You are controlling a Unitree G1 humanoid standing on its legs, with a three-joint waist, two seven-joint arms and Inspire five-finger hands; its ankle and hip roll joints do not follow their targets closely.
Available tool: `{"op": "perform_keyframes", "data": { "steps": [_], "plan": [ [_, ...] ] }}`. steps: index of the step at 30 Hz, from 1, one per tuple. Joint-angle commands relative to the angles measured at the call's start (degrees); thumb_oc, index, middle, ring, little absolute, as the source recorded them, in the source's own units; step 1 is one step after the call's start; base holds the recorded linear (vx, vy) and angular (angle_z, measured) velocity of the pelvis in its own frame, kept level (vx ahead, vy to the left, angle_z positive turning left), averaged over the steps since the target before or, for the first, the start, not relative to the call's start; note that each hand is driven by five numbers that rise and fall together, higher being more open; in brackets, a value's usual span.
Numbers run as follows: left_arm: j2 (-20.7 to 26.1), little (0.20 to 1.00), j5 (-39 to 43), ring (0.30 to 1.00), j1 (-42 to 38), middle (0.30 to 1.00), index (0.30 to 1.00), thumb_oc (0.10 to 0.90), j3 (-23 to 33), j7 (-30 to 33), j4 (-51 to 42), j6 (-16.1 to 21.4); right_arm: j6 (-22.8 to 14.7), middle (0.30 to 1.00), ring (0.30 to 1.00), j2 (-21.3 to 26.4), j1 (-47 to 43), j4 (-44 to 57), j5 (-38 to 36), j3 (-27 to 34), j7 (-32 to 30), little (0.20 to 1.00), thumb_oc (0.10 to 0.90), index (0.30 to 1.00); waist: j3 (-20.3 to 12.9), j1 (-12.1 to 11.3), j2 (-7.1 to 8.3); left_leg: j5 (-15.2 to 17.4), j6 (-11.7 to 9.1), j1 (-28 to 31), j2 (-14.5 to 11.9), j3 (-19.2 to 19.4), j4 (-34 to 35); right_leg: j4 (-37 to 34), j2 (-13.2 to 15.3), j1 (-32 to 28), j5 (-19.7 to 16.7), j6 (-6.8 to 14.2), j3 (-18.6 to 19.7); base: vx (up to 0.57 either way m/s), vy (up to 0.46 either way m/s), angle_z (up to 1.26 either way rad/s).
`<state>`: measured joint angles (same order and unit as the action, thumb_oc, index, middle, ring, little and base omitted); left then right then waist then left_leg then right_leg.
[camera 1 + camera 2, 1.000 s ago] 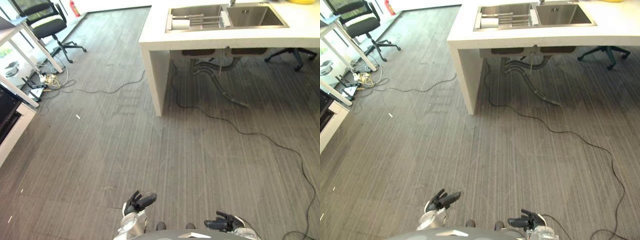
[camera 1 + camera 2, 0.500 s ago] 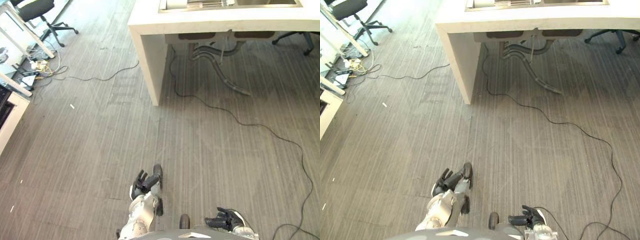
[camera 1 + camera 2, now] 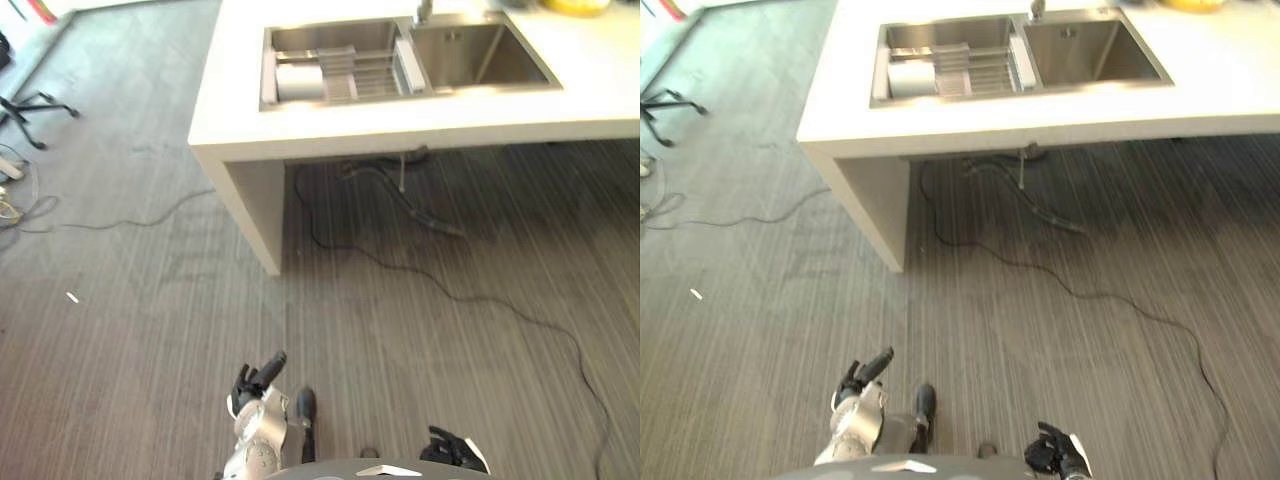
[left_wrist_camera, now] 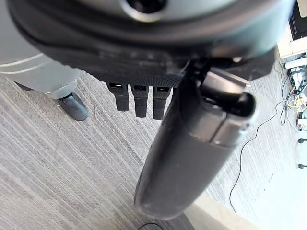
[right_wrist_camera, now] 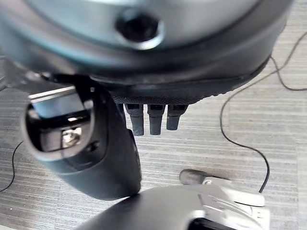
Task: Place the dishes in the dishwasher.
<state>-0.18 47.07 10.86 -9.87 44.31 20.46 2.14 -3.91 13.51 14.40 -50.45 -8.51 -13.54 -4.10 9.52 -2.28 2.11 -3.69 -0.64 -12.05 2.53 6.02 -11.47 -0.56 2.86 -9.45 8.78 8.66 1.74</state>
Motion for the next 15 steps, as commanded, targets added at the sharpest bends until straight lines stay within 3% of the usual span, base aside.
{"op": "perform_keyframes", "data": {
  "steps": [1, 3, 4, 5, 6, 7, 8, 10, 15],
  "plan": [
    [16.06, 0.900, -31.78, 0.900, -27.83, 0.900, 0.900, 0.800, 16.02, 28.52, -23.28, 0.54, -4.75, 0.900, 0.900, -1.68, 5.81, 3.98, 3.22, -4.42, 1.67, 0.900, 0.800, 0.900, -4.43, -0.23, 3.48, -4.04, -1.15, 3.43, -2.65, 1.32, 16.47, 27.99, -1.22, 3.80, -22.76, 4.44, 0.88, 0.00, 0.000, -0.46],
    [16.06, 0.900, -31.78, 0.900, -27.83, 0.900, 0.900, 0.800, 16.02, 28.52, -23.28, 0.54, -4.75, 0.900, 0.900, -1.68, 5.81, 3.98, 3.22, -4.42, 1.67, 0.900, 0.800, 0.900, -4.43, -0.23, 3.48, -4.04, -1.15, 3.43, -2.65, 1.32, 16.47, 27.99, -1.22, 3.80, -22.76, 4.44, 0.88, 0.00, 0.000, -0.30],
    [16.06, 0.900, -31.78, 0.900, -27.83, 0.900, 0.900, 0.800, 16.02, 28.52, -23.28, 0.54, -4.75, 0.900, 0.900, -1.68, 5.81, 3.98, 3.22, -4.42, 1.67, 0.900, 0.800, 0.900, -4.43, -0.23, 3.48, -4.04, -1.15, 3.43, -2.65, 1.32, 16.47, 27.99, -1.22, 3.80, -22.76, 4.44, 0.88, 0.96, 0.151, 0.17],
    [24.50, 0.900, -48.18, 0.900, -16.27, 0.900, 0.900, 0.800, 21.18, 8.11, -33.99, 9.56, -7.21, 0.900, 0.900, -0.90, 11.01, 5.37, 5.78, -2.63, 3.87, 0.900, 0.800, 0.900, 0.64, 5.40, -0.56, 0.98, -1.72, 12.59, -4.21, -3.15, 16.47, 22.49, 2.25, 20.43, -11.14, -0.10, -4.69, 0.99, 0.150, 0.21],
    [24.52, 0.900, -48.14, 0.900, -16.21, 0.900, 0.900, 0.800, 21.18, 8.03, -33.84, 9.70, -7.22, 0.900, 0.900, -0.83, 11.19, 5.45, 5.75, -2.67, 3.92, 0.900, 0.800, 0.900, 0.47, 5.79, -0.69, 1.23, -1.77, 12.68, -4.29, -3.54, 16.47, 21.90, 2.24, 19.87, -10.99, -0.10, -5.14, 1.23, 0.052, 0.78],
    [24.98, 0.900, -47.66, 0.900, -17.21, 0.900, 0.900, 0.800, 20.30, 5.31, -33.88, 11.04, -7.41, 0.900, 0.900, -0.33, 11.59, 4.89, 4.83, -1.65, 4.17, 0.900, 0.800, 0.900, -0.16, 7.53, -0.34, 2.94, -2.86, 13.65, -3.74, -4.83, 16.47, 11.78, 3.08, 19.89, -11.27, 0.68, -1.68, 0.27, -0.095, 1.43],
    [24.97, 0.900, -47.63, 0.900, -17.18, 0.900, 0.900, 0.800, 20.31, 5.26, -33.83, 11.11, -7.44, 0.900, 0.900, -0.30, 11.62, 4.87, 4.82, -1.65, 4.18, 0.900, 0.800, 0.900, 0.07, 7.68, -0.48, 3.08, -2.85, 13.98, -3.87, -4.99, 16.47, 11.04, 3.00, 19.13, -11.51, 0.70, -1.92, 0.36, -0.162, 1.22],
    [24.72, 0.900, -47.59, 0.900, -17.65, 0.900, 0.900, 0.800, 17.98, 1.63, -30.80, 12.08, -7.67, 0.900, 0.900, -0.42, 12.42, 2.84, 5.62, -1.83, 4.02, 0.900, 0.800, 0.900, -0.82, 9.46, -0.47, 5.11, -4.34, 15.46, -4.64, -5.87, 16.47, 2.42, 4.79, 19.51, -14.29, 1.83, 1.29, 0.35, -0.214, -0.28],
    [26.47, 0.900, -47.23, 0.900, -16.83, 0.900, 0.900, 0.800, 18.66, -1.87, -29.38, 11.76, -8.67, 0.900, 0.900, 0.79, 13.94, 4.16, 6.81, -3.58, 5.20, 0.900, 0.800, 0.900, -2.96, 9.99, -0.61, 5.96, -6.54, 17.19, -6.83, -5.23, 16.47, -3.65, 4.75, 15.61, -15.73, 1.42, 0.47, 0.22, -0.164, 0.15]
  ]
}}
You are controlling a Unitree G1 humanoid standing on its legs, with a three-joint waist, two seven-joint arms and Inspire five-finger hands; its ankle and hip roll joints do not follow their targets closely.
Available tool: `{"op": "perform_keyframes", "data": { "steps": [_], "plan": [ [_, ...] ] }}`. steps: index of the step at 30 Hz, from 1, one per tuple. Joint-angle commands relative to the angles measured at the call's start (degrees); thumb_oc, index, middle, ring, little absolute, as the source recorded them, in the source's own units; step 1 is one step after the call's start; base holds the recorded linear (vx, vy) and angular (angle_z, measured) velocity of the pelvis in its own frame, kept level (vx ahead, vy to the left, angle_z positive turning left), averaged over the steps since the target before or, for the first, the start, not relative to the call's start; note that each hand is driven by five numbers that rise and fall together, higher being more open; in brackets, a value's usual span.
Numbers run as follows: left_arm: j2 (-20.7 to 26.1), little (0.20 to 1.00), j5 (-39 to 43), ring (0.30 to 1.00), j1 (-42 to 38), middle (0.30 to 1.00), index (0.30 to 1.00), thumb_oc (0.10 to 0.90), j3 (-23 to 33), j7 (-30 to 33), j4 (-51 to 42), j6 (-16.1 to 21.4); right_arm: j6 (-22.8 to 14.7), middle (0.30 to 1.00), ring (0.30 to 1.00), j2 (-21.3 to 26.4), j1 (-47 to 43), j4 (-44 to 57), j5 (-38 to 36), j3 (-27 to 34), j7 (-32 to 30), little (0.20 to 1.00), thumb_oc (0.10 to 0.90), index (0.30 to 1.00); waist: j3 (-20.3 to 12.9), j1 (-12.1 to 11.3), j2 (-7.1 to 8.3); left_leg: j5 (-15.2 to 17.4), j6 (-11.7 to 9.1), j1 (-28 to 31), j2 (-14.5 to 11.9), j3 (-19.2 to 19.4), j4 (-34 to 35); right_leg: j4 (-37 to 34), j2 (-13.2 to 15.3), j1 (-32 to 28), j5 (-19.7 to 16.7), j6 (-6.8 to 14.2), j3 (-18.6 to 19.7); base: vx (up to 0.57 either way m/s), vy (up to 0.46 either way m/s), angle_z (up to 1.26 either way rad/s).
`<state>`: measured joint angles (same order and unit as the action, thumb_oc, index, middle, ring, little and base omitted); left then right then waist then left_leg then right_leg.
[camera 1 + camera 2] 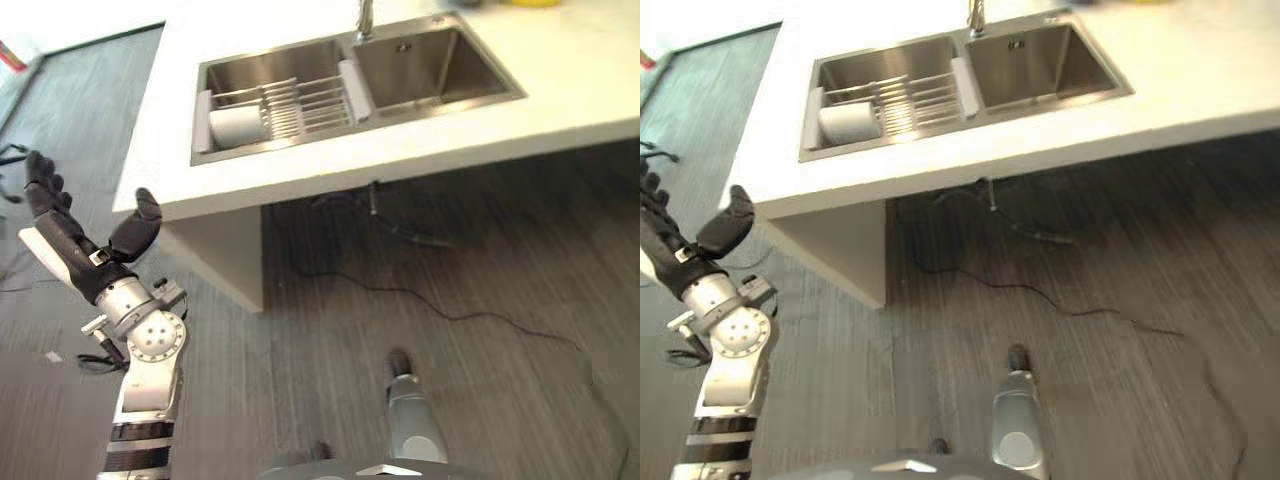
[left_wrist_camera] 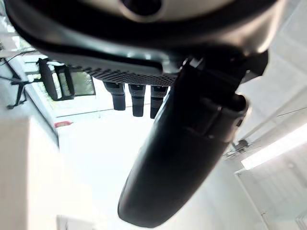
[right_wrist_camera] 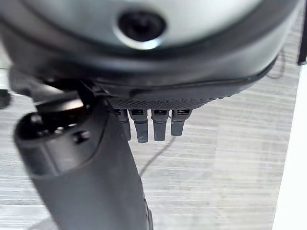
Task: Place the dishes in the dishwasher.
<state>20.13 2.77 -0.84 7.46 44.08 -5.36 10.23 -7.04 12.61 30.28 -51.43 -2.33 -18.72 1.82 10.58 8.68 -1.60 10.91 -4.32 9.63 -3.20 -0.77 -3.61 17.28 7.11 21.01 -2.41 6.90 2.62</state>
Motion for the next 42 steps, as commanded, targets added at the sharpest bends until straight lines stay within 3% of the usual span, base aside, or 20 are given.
{"op": "perform_keyframes", "data": {
  "steps": [1, 2, 4, 6, 7, 9, 13, 14, 15, 19, 23, 31, 34, 36, 37, 40, 41, 42],
  "plan": [
    [5.91, 0.900, -2.31, 0.900, -4.97, 0.900, 0.900, 0.800, 1.42, -2.05, -2.57, 4.38, -5.79, 0.900, 0.900, 2.06, -1.37, 5.68, 0.55, 1.38, -0.48, 0.900, 0.800, 0.900, -4.46, -0.81, 2.77, -8.94, -3.20, -4.50, -1.65, 1.61, 8.61, -21.97, -0.05, -15.34, -4.27, 2.90, -0.64, 0.26, -0.262, 0.01],
    [6.82, 0.900, -1.94, 0.900, -5.25, 0.900, 0.900, 0.800, 2.47, -2.52, -1.68, 3.69, -6.43, 0.900, 0.900, 3.53, -1.40, 7.30, 0.01, 1.59, -0.12, 0.900, 0.800, 0.900, -4.51, -0.87, 1.74, -10.83, -3.96, -3.55, -3.16, 1.60, 8.61, -22.28, -1.63, -16.78, -3.13, 1.93, -0.74, 0.22, -0.233, 0.04],
    [6.33, 0.900, -1.24, 0.900, -5.20, 0.900, 0.900, 0.800, 2.62, -2.80, -1.17, 3.99, -6.48, 0.900, 0.900, 3.75, -1.54, 7.21, -0.02, 1.55, -0.31, 0.900, 0.800, 0.900, -4.20, -1.12, 1.52, -11.96, -4.21, -3.47, -3.41, 1.65, 7.64, -22.28, -1.87, -17.28, -2.58, 1.69, -0.85, 0.12, -0.156, 0.06],
    [4.72, 0.900, -0.16, 0.900, -6.53, 0.900, 0.900, 0.800, 3.65, -4.58, -0.85, 1.87, -5.63, 0.900, 0.900, 4.51, -8.55, 6.62, -2.27, 1.97, 0.00, 0.900, 0.800, 0.900, -2.93, -3.08, 1.28, -15.07, -5.60, -7.73, -3.68, 1.67, -3.14, -22.28, -1.73, -19.03, -1.22, 0.61, -2.37, 0.12, -0.201, -0.08],
    [4.77, 0.900, 0.44, 0.900, -9.74, 0.900, 0.900, 0.800, 1.58, -4.91, 1.26, 2.71, -5.19, 0.900, 0.900, 4.48, -11.16, 3.17, -2.62, 2.71, -2.13, 0.900, 0.800, 0.900, -1.46, -3.83, 1.70, -17.39, -6.43, -12.44, -3.68, 2.50, -12.81, -22.28, -0.79, -21.00, -0.05, -0.21, -3.60, 0.15, -0.205, 0.16],
    [4.98, 0.900, -0.38, 0.900, -9.87, 0.900, 0.900, 0.800, 1.69, -4.64, -0.68, 2.65, -4.63, 0.900, 0.900, 4.57, -12.15, 2.12, -2.75, 3.56, -3.03, 0.900, 0.800, 0.900, -0.83, -4.42, 2.11, -17.12, -6.28, -14.29, -2.55, 2.62, -15.95, -22.28, -0.38, -21.64, 0.31, -0.75, -4.08, 0.12, -0.165, 0.52],
    [4.88, 0.900, -1.43, 0.900, -9.09, 0.900, 0.900, 0.800, 1.85, -4.71, -2.07, 2.02, -3.57, 0.900, 0.900, 3.51, -12.73, -1.40, -4.36, 5.69, -3.85, 0.900, 0.800, 0.900, -1.39, -4.99, 1.71, -16.08, -5.10, -16.22, -3.03, 5.79, -9.47, -22.28, -0.15, -23.11, 1.67, -0.93, -5.08, 0.20, 0.004, 0.56],
    [5.82, 0.900, -2.65, 0.900, -9.18, 0.900, 0.900, 0.800, 2.13, -4.66, -3.41, 1.09, -3.72, 0.900, 0.900, 3.19, -12.10, -1.56, -4.09, 5.61, -3.55, 0.900, 0.800, 0.900, -2.30, -5.14, 1.03, -15.64, -5.03, -14.83, -5.32, 8.45, 1.00, -22.28, 0.21, -23.76, 2.61, 0.28, -5.83, 0.32, 0.175, 0.28],
    [6.52, 0.900, -3.92, 0.900, -9.99, 0.900, 0.900, 0.800, 2.48, -2.80, -3.32, -0.36, -3.98, 0.900, 0.900, 3.62, -11.70, -1.02, -3.43, 5.11, -3.56, 0.900, 0.800, 0.900, -2.58, -5.51, 0.14, -18.96, -5.70, -14.58, -7.02, 8.04, 7.68, -22.28, 0.14, -24.42, 3.19, 1.25, -5.85, 0.36, 0.200, 0.06],
    [6.48, 0.900, -5.39, 0.900, -9.26, 0.900, 0.900, 0.800, 3.09, -2.74, -4.52, -0.68, -3.68, 0.900, 0.900, 2.88, -12.33, -1.55, -2.67, 4.80, -4.20, 0.900, 0.800, 0.900, -4.23, -5.01, -0.46, -17.70, -5.56, -12.18, -7.06, 7.24, 8.61, -22.28, -0.03, -25.20, 3.59, 1.50, -6.63, 0.16, 0.068, -0.40],
    [8.84, 0.900, -8.29, 0.900, -9.11, 0.900, 0.900, 0.800, 1.85, -4.86, -7.99, -2.85, -3.69, 0.900, 0.900, 4.98, -14.50, 1.31, 5.00, 2.67, -8.88, 0.900, 0.800, 0.900, -6.28, -5.63, 0.92, -14.85, -4.62, -9.48, -5.74, 9.03, 8.61, -22.28, 1.73, -26.50, 3.23, 2.53, -7.45, 0.12, 0.118, 0.02],
    [12.98, 0.900, -9.25, 0.900, -10.07, 0.900, 0.900, 0.800, 0.83, -8.01, -11.39, -4.89, -1.78, 0.900, 0.900, 5.29, -18.51, 0.57, 6.01, 4.86, -11.32, 0.900, 0.800, 0.900, -6.82, -6.94, 3.44, -11.91, -1.91, -8.28, -2.23, 8.44, 8.61, -19.27, 5.16, -27.79, 1.31, 4.46, -7.85, 0.06, 0.129, 0.10],
    [18.07, 0.900, -10.37, 0.900, -11.74, 0.900, 0.900, 0.800, 0.59, -10.39, -12.42, -6.07, -1.54, 0.900, 0.900, 5.70, -18.95, 1.09, 5.49, 6.43, -11.37, 0.900, 0.800, 0.900, -5.38, -6.79, 3.32, -11.48, 0.14, -7.73, -0.32, 6.30, 8.61, -4.48, 5.21, -21.93, -2.52, 5.96, -5.40, 0.04, 0.187, 0.13],
    [18.09, 0.900, -10.37, 0.900, -11.77, 0.900, 0.900, 0.800, 0.57, -10.39, -12.40, -6.06, -1.54, 0.900, 0.900, 5.69, -18.97, 1.09, 5.49, 6.44, -11.37, 0.900, 0.800, 0.900, -5.41, -6.83, 3.35, -11.48, 0.14, -7.77, -0.30, 6.34, 8.61, -4.35, 5.24, -21.80, -2.45, 5.96, -5.34, 0.02, 0.094, 0.16],
    [19.77, 0.900, -9.97, 0.900, -12.31, 0.900, 0.900, 0.800, -0.26, -11.97, -12.94, -6.41, -1.68, 0.900, 0.900, 5.71, -18.82, 1.21, 5.03, 6.84, -11.11, 0.900, 0.800, 0.900, -4.66, -5.92, 2.20, -11.17, 0.86, -7.61, -0.03, 4.00, 8.61, 1.40, 1.53, -18.78, -1.31, 5.43, -1.72, 0.07, 0.196, 0.29],
    [21.24, 0.900, -9.84, 0.900, -12.62, 0.900, 0.900, 0.800, -1.13, -13.62, -13.20, -5.98, -1.69, 0.900, 0.900, 5.69, -19.15, 0.11, 4.82, 6.34, -10.69, 0.900, 0.800, 0.900, -4.78, -5.08, 1.64, -10.22, 1.06, -6.42, 1.11, 2.45, 8.61, -4.88, -2.22, -17.12, 3.85, 2.69, -1.54, 0.16, 0.118, 0.45],
    [22.21, 0.900, -8.53, 0.900, -13.52, 0.900, 0.900, 0.800, -2.59, -14.83, -12.86, -6.40, -1.66, 0.900, 0.900, 5.66, -18.76, 0.15, 5.69, 5.24, -10.11, 0.900, 0.800, 0.900, -4.44, -5.13, 1.96, -9.59, 0.77, -5.68, 1.24, 2.46, 8.61, -13.82, 0.00, -16.16, 1.40, 2.44, -5.09, 0.16, -0.046, 0.38],
    [22.29, 0.900, -9.15, 0.900, -13.65, 0.900, 0.900, 0.800, -3.31, -15.30, -12.85, -6.61, -1.10, 0.900, 0.900, 5.24, -18.79, -0.61, 6.30, 4.01, -9.82, 0.900, 0.800, 0.900, -4.55, -5.08, 1.89, -9.78, 0.70, -5.56, 1.18, 1.97, 8.61, -15.09, 0.03, -18.11, 1.09, 2.54, -4.83, 0.14, -0.061, 0.14]
  ]
}}
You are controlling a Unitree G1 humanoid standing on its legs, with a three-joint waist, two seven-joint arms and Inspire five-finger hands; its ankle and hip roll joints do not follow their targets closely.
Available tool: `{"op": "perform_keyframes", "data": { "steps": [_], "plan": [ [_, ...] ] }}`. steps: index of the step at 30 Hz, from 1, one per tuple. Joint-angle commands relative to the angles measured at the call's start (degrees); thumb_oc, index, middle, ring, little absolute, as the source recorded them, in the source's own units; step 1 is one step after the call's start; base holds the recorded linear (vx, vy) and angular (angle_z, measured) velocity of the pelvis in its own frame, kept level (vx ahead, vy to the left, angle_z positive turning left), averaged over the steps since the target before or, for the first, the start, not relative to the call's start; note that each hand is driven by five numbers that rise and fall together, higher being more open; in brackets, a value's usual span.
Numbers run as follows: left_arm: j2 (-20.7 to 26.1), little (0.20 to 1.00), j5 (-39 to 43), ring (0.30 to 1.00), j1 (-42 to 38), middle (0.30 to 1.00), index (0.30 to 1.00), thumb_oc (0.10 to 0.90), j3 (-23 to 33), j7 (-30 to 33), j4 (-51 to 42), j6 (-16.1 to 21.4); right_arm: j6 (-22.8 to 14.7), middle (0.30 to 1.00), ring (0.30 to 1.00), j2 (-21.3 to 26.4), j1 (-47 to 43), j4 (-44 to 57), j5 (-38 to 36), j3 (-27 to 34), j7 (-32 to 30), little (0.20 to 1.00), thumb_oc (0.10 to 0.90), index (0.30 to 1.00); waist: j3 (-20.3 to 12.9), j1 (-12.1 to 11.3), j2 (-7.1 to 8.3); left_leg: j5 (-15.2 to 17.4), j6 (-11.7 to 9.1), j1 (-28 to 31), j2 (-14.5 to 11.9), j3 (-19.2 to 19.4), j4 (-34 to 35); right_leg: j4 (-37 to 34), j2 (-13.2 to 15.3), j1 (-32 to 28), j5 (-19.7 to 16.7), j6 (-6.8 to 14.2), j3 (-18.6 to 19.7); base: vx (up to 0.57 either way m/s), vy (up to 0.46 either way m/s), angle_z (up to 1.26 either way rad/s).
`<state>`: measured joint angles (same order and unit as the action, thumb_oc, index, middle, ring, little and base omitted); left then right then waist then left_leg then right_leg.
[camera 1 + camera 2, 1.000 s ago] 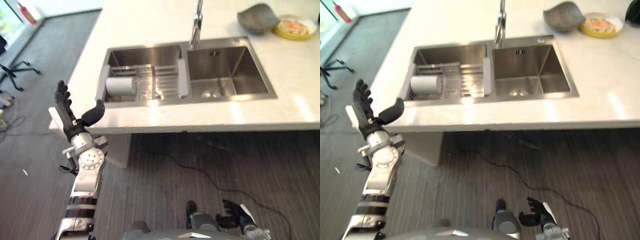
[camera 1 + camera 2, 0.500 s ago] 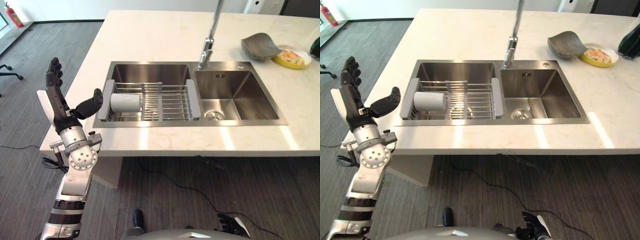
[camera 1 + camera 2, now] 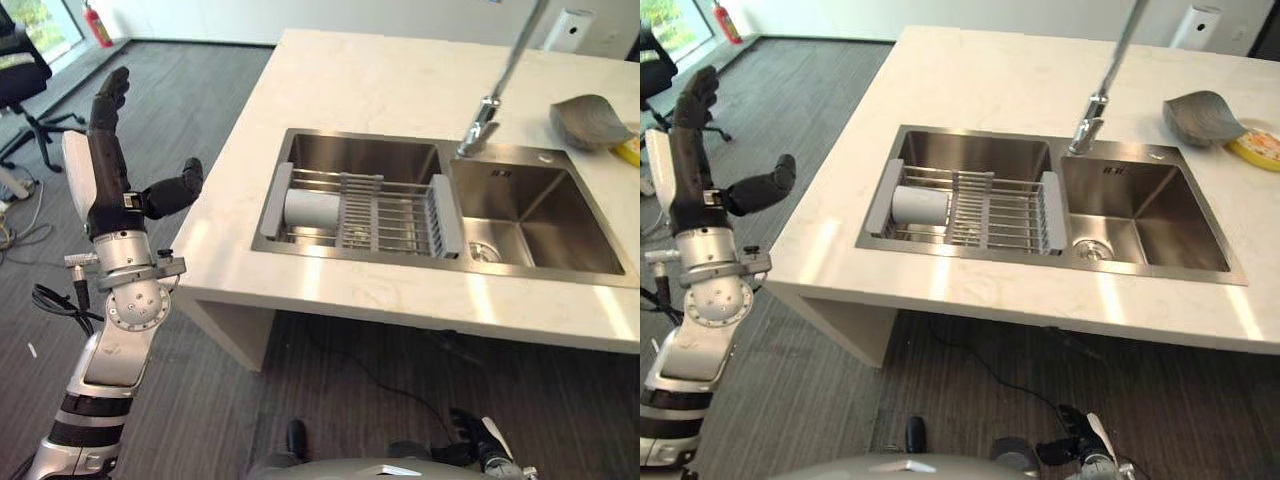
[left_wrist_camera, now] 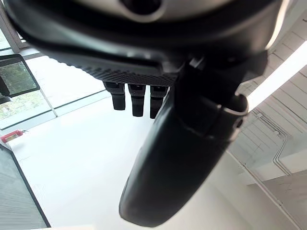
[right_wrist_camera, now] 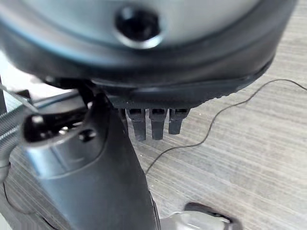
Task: Place the dishes in the dishwasher.
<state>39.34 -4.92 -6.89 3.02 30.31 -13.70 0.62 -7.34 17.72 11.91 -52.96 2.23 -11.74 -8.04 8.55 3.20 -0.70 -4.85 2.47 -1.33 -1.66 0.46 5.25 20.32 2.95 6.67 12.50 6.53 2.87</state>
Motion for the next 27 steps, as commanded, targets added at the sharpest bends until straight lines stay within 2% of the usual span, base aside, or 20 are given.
{"op": "perform_keyframes", "data": {
  "steps": [1, 2, 4, 5, 6, 10, 11, 12, 16, 19, 21, 23, 27],
  "plan": [
    [3.30, 0.900, -2.24, 0.900, -7.43, 0.900, 0.900, 0.800, 0.71, -2.62, -4.07, 2.90, -0.75, 0.900, 0.900, 0.09, -0.55, 1.18, 1.89, -3.33, 0.22, 0.900, 0.800, 0.900, -2.58, 0.68, 1.32, 6.12, -6.15, 5.83, -0.41, 0.58, -0.25, -19.14, 3.76, -4.41, -13.95, 3.10, -3.78, 0.06, -0.004, 0.15],
    [3.60, 0.900, -2.76, 0.900, -7.95, 0.900, 0.900, 0.800, -0.34, -3.75, -3.39, 2.86, -0.69, 0.900, 0.900, 0.15, -0.39, 1.26, 2.00, -3.72, 0.56, 0.900, 0.800, 0.900, -2.82, 0.88, 1.42, 6.12, -6.19, 5.80, -0.29, 0.40, -0.25, -20.30, 3.15, -5.37, -13.63, 2.61, -2.00, 0.03, -0.038, 0.26],
    [4.30, 0.900, -3.26, 0.900, -8.12, 0.900, 0.900, 0.800, -1.02, -4.79, -2.79, 2.88, -0.70, 0.900, 0.900, 0.25, 0.04, 1.56, 2.03, -3.61, 0.61, 0.900, 0.800, 0.900, -3.16, 0.80, 1.70, 5.52, -6.37, 5.51, -0.21, 0.53, -0.25, -22.01, 3.15, -5.71, -14.64, 2.50, -1.81, 0.05, -0.059, 0.46],
    [6.54, 0.900, -4.65, 0.900, -7.99, 0.900, 0.900, 0.800, -2.10, -7.63, -2.11, 2.39, -0.44, 0.900, 0.900, 0.61, -0.33, 1.60, 1.77, -3.03, 0.55, 0.900, 0.800, 0.900, -3.89, 0.25, 1.58, 6.44, -6.68, 6.18, -0.55, 1.71, -0.25, -24.79, 3.86, -7.63, -15.72, 2.88, -4.18, 0.05, -0.060, 0.27],
    [6.58, 0.900, -4.64, 0.900, -8.08, 0.900, 0.900, 0.800, -2.11, -7.64, -2.08, 2.40, -0.43, 0.900, 0.900, 0.59, -0.38, 1.62, 1.77, -3.01, 0.56, 0.900, 0.800, 0.900, -3.77, 0.20, 1.69, 5.77, -6.72, 5.88, -0.51, 1.79, -0.25, -24.73, 3.89, -7.28, -16.29, 2.79, -4.09, 0.13, -0.090, 0.00],
    [15.46, 0.900, -6.39, 0.900, -9.32, 0.900, 0.900, 0.800, -7.22, -17.41, -3.68, 3.25, -0.30, 0.900, 0.900, 0.73, -2.54, -2.33, 0.35, -2.05, 1.18, 0.900, 0.800, 0.900, -5.17, -0.01, 0.23, 6.79, -7.31, 7.02, -1.47, 2.88, -0.25, -25.32, 3.03, -8.78, -14.20, 3.08, -3.80, 0.07, -0.044, -0.20],
    [15.58, 0.900, -6.35, 0.900, -9.62, 0.900, 0.900, 0.800, -7.46, -17.45, -3.58, 3.25, -0.33, 0.900, 0.900, 0.58, -2.59, -2.40, 0.34, -1.97, 1.18, 0.900, 0.800, 0.900, -5.13, -0.15, 0.34, 6.84, -7.33, 7.05, -1.48, 2.91, -0.25, -25.32, 3.01, -8.80, -14.17, 3.07, -3.77, 0.04, -0.058, -0.25],
    [18.64, 0.900, -5.98, 0.900, -10.89, 0.900, 0.900, 0.800, -10.75, -21.49, -3.64, 3.93, -0.38, 0.900, 0.900, 0.70, -3.59, -4.21, -0.51, -1.91, 1.43, 0.900, 0.800, 0.900, -5.06, 0.15, 0.04, 6.63, -7.53, 7.24, -1.56, 2.51, -0.25, -25.32, 2.75, -9.33, -14.24, 2.54, -3.55, 0.04, -0.070, -0.14],
    [23.03, 0.900, -5.00, 0.900, -13.50, 0.900, 0.900, 0.800, -17.50, -28.57, -2.52, 4.07, -0.65, 0.900, 0.900, 0.55, -4.37, -4.83, -1.28, -2.24, 2.26, 0.900, 0.800, 0.900, -5.17, 0.71, -0.77, 6.57, -7.82, 7.73, -1.93, 2.65, -0.25, -25.32, 2.33, -9.78, -14.13, 2.13, -3.56, 0.06, -0.054, 0.01],
    [23.62, 0.900, -4.32, 0.900, -15.98, 0.900, 0.900, 0.800, -23.34, -33.08, -2.16, 2.97, -0.56, 0.900, 0.900, -0.32, -5.03, -6.30, -2.02, -2.13, 2.69, 0.900, 0.800, 0.900, -5.36, 0.97, -1.31, 6.59, -7.88, 8.00, -2.07, 2.53, -0.25, -25.32, 2.01, -10.05, -13.76, 1.93, -3.60, 0.03, -0.037, -0.03],
    [23.11, 0.900, -3.99, 0.900, -16.35, 0.900, 0.900, 0.800, -25.07, -34.41, -1.06, 2.73, -0.47, 0.900, 0.900, -0.73, -5.22, -6.85, -2.02, -2.41, 2.89, 0.900, 0.800, 0.900, -5.24, 1.16, -1.42, 5.90, -7.97, 7.76, -2.12, 2.56, -0.25, -25.32, 1.94, -9.71, -14.34, 1.83, -3.44, -0.01, -0.035, 0.01],
    [21.47, 0.900, -5.50, 0.900, -18.83, 0.900, 0.900, 0.800, -29.73, -36.85, -0.61, 1.56, -0.30, 0.900, 0.900, -1.47, -4.93, -8.09, -1.78, -3.22, 3.27, 0.900, 0.800, 0.900, -5.56, 1.90, -1.82, 5.91, -8.10, 7.89, -2.27, 2.82, -0.25, -25.32, 1.80, -9.80, -14.22, 1.69, -3.20, 0.04, -0.031, -0.03],
    [15.74, 0.900, -8.55, 0.900, -21.87, 0.900, 0.900, 0.800, -33.38, -36.83, 3.50, -0.16, -0.42, 0.900, 0.900, -2.34, -4.51, -8.94, -2.00, -3.68, 3.51, 0.900, 0.800, 0.900, -5.58, 2.73, -2.02, 6.16, -8.07, 8.30, -2.37, 3.35, -0.25, -25.32, 1.61, -10.15, -13.89, 1.58, -2.75, 0.01, -0.013, -0.06]
  ]
}}
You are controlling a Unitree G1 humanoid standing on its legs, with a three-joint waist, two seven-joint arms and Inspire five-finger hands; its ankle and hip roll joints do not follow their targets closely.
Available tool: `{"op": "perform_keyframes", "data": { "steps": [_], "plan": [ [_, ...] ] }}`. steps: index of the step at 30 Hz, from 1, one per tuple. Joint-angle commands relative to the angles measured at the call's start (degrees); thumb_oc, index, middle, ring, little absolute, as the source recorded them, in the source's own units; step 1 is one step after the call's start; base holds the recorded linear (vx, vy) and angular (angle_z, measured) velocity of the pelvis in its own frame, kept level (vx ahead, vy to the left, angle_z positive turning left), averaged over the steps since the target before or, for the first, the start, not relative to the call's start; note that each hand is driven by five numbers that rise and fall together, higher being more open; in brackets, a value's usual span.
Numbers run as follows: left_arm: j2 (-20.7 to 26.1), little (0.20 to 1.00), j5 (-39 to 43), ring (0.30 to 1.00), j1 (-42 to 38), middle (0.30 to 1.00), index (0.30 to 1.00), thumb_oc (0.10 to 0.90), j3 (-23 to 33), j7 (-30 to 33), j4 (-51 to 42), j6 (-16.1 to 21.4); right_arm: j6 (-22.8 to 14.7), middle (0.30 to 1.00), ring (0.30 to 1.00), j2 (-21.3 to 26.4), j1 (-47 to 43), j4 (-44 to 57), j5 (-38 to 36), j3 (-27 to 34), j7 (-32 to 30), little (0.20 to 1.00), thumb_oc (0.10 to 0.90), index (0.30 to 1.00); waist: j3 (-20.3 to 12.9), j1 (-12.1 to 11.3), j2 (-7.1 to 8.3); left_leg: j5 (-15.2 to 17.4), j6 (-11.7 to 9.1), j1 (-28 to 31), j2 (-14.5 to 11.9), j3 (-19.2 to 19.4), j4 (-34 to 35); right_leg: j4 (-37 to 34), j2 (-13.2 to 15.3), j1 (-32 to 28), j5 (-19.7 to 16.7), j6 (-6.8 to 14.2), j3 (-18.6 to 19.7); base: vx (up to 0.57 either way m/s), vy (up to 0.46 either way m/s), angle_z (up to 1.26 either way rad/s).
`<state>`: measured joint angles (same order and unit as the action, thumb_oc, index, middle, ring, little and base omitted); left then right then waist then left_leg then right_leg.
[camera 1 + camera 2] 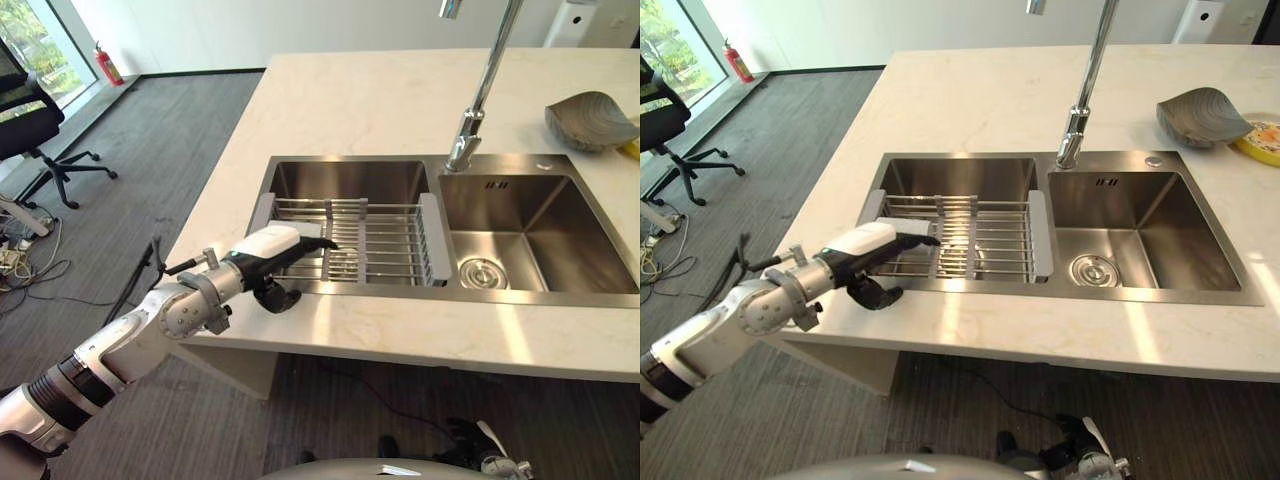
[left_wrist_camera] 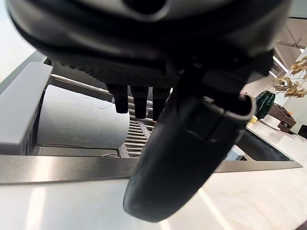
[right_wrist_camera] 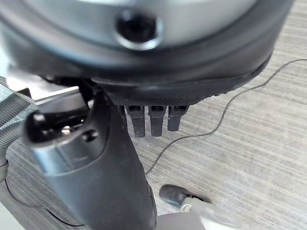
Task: Place the dishes in the dishwasher.
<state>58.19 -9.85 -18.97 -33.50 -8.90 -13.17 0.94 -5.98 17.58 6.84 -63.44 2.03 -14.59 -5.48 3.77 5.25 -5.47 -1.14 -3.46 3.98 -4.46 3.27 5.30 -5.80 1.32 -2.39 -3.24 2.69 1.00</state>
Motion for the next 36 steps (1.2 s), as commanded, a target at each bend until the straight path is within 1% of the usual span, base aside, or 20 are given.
{"op": "perform_keyframes", "data": {
  "steps": [1, 3, 5, 7, 11, 13, 18, 19, 20, 21, 23, 25, 32, 34, 36],
  "plan": [
    [-4.68, 0.900, -4.54, 0.900, -10.38, 0.900, 0.900, 0.800, 2.77, 2.90, 4.10, -0.96, -1.82, 0.900, 0.900, -2.20, 0.62, 1.61, -1.83, -0.82, 0.86, 0.900, 0.800, 0.900, -0.82, 0.86, 2.73, 2.46, -2.14, 3.10, 0.39, 0.66, -0.30, 0.80, 3.21, -1.20, 1.89, 5.42, -0.82, 0.00, 0.000, 0.00],
    [-7.11, 0.900, -6.25, 0.900, -11.23, 0.900, 0.900, 0.800, 2.74, 3.92, 5.46, -1.68, -1.88, 0.900, 0.900, -2.20, 0.81, 1.58, -2.04, -0.56, 0.78, 0.900, 0.800, 0.900, -0.92, 1.20, 2.75, 2.58, -2.12, 3.25, 0.36, 0.76, -0.30, 0.80, 3.17, -1.40, 2.02, 5.36, -0.59, 0.02, -0.008, -0.09],
    [-9.72, 0.900, -10.09, 0.900, -11.90, 0.900, 0.900, 0.800, 3.29, 7.42, 7.62, -1.68, -2.18, 0.900, 0.900, -2.37, 0.81, 1.27, -2.29, -0.47, 0.53, 0.900, 0.800, 0.900, -0.97, 1.52, 2.85, 2.66, -2.15, 3.42, 0.29, 1.00, -0.30, 0.80, 3.23, -1.51, 2.10, 5.36, -0.54, 0.01, -0.006, -0.04],
    [-12.13, 0.900, -12.50, 0.900, -12.66, 0.900, 0.900, 0.800, 4.86, 10.48, 9.21, -2.61, -2.29, 0.900, 0.900, -2.29, 0.76, 1.20, -2.58, -0.19, 0.52, 0.900, 0.800, 0.900, -1.00, 1.81, 2.91, 2.76, -2.14, 3.47, 0.18, 1.23, -0.30, 0.80, 3.21, -1.55, 2.20, 5.39, -0.31, 0.00, 0.000, 0.00],
    [-13.27, 0.900, -13.79, 0.900, -12.95, 0.900, 0.900, 0.800, 6.36, 12.01, 10.50, -3.20, -2.32, 0.900, 0.900, -2.23, 0.91, 1.36, -2.55, -0.20, 0.73, 0.900, 0.800, 0.900, -1.01, 2.02, 2.96, 2.85, -2.13, 3.59, 0.13, 1.50, -0.30, 0.80, 3.21, -1.57, 2.13, 5.45, -0.10, 0.00, -0.002, -0.01],
    [-14.27, 0.900, -14.41, 0.900, -13.39, 0.900, 0.900, 0.800, 7.81, 12.92, 11.01, -4.18, -2.23, 0.900, 0.900, -2.19, 1.50, 1.74, -2.37, -0.19, 1.12, 0.900, 0.800, 0.900, -1.02, 2.43, 3.02, 2.98, -2.15, 3.75, 0.11, 2.15, -0.30, 0.80, 3.19, -1.48, 1.98, 5.63, 0.42, 0.00, -0.006, -0.08],
    [-15.53, 0.900, -10.69, 0.900, -13.33, 0.900, 0.900, 0.800, 9.87, 13.58, 13.13, -5.28, -1.62, 0.900, 0.900, -2.53, 2.18, 1.91, -2.05, -0.61, 1.53, 0.900, 0.800, 0.900, -1.21, 2.91, 2.92, 3.15, -2.18, 4.05, 0.03, 2.93, -0.30, 0.80, 3.07, -1.33, 1.78, 5.69, 1.10, 0.00, 0.000, -0.15],
    [-16.68, 0.900, -6.54, 0.900, -12.52, 0.900, 0.900, 0.800, 11.33, 13.81, 13.36, -5.95, -1.16, 0.900, 0.900, -2.65, 2.44, 2.02, -1.82, -0.90, 1.67, 0.900, 0.800, 0.900, -1.29, 3.01, 2.82, 3.13, -2.19, 4.14, 0.02, 3.13, -0.30, 0.80, 3.05, -1.36, 1.73, 5.69, 1.22, 0.00, 0.002, -0.11],
    [-16.67, 0.900, -6.53, 0.900, -12.48, 0.900, 0.900, 0.800, 11.37, 13.81, 13.33, -5.96, -1.15, 0.900, 0.900, -2.63, 2.45, 2.04, -1.83, -0.92, 1.67, 0.900, 0.800, 0.900, -1.30, 3.01, 2.80, 3.13, -2.19, 4.14, 0.02, 3.14, -0.30, 0.80, 3.04, -1.36, 1.73, 5.69, 1.24, 0.04, 0.018, -0.09],
    [-17.14, 0.900, -4.71, 0.900, -12.14, 0.900, 0.900, 0.800, 11.92, 13.91, 14.04, -6.25, -0.99, 0.900, 0.900, -2.70, 2.78, 2.10, -1.72, -1.09, 1.75, 0.900, 0.800, 0.900, -1.39, 3.12, 2.63, 3.85, -2.13, 4.68, 0.00, 3.22, -0.30, 0.80, 3.08, -1.78, 2.33, 5.80, 1.27, 0.05, 0.015, -0.07],
    [-17.79, 0.900, -1.38, 0.900, -12.33, 0.900, 0.900, 0.800, 13.07, 14.48, 14.77, -6.45, -0.60, 0.900, 0.900, -2.68, 3.17, 2.20, -1.69, -1.20, 1.86, 0.900, 0.800, 0.900, -1.44, 3.32, 2.46, 3.88, -2.11, 4.85, 0.01, 3.31, -0.30, 0.80, 3.10, -1.91, 2.33, 5.78, 1.48, 0.02, 0.009, -0.02],
    [-19.63, 0.900, 5.05, 0.900, -11.72, 0.900, 0.900, 0.800, 15.06, 14.31, 14.38, -7.26, -0.15, 0.900, 0.900, -2.73, 3.49, 2.44, -1.61, -1.27, 1.77, 0.900, 0.800, 0.900, -1.51, 3.33, 2.29, 3.90, -2.07, 5.01, 0.05, 3.36, -0.30, 0.80, 3.12, -2.09, 2.39, 5.75, 1.60, 0.00, 0.003, -0.02],
    [-22.55, 0.900, 19.22, 0.900, -14.45, 0.900, 0.900, 0.800, 17.11, 15.33, 17.26, -7.77, 1.15, 0.900, 0.900, -3.04, 3.31, 2.57, -2.00, -1.44, 1.20, 0.900, 0.800, 0.900, -1.92, 3.29, 1.92, 3.86, -1.83, 5.08, 0.28, 3.06, -0.30, 0.80, 3.19, -2.22, 2.32, 5.78, 1.88, 0.01, 0.003, -0.07],
    [-21.91, 0.900, 18.15, 0.900, -15.48, 0.900, 0.900, 0.800, 16.83, 16.35, 17.92, -7.54, 1.39, 0.900, 0.900, -2.97, 3.14, 2.63, -2.18, -1.40, 1.13, 0.900, 0.800, 0.900, -1.93, 3.35, 1.86, 3.86, -1.76, 5.05, 0.38, 3.01, -0.30, 0.80, 3.20, -2.11, 2.21, 5.80, 2.02, -0.01, 0.003, -0.17],
    [-20.86, 0.900, 15.38, 0.900, -16.02, 0.900, 0.900, 0.800, 16.22, 16.91, 17.52, -7.41, 1.45, 0.900, 0.900, -3.00, 2.99, 2.69, -2.47, -1.35, 1.16, 0.900, 0.800, 0.900, -1.87, 3.31, 1.82, 3.91, -1.72, 4.98, 0.47, 3.08, -0.30, 0.80, 3.23, -1.90, 2.07, 5.84, 2.05, -0.01, 0.005, -0.06]
  ]
}}
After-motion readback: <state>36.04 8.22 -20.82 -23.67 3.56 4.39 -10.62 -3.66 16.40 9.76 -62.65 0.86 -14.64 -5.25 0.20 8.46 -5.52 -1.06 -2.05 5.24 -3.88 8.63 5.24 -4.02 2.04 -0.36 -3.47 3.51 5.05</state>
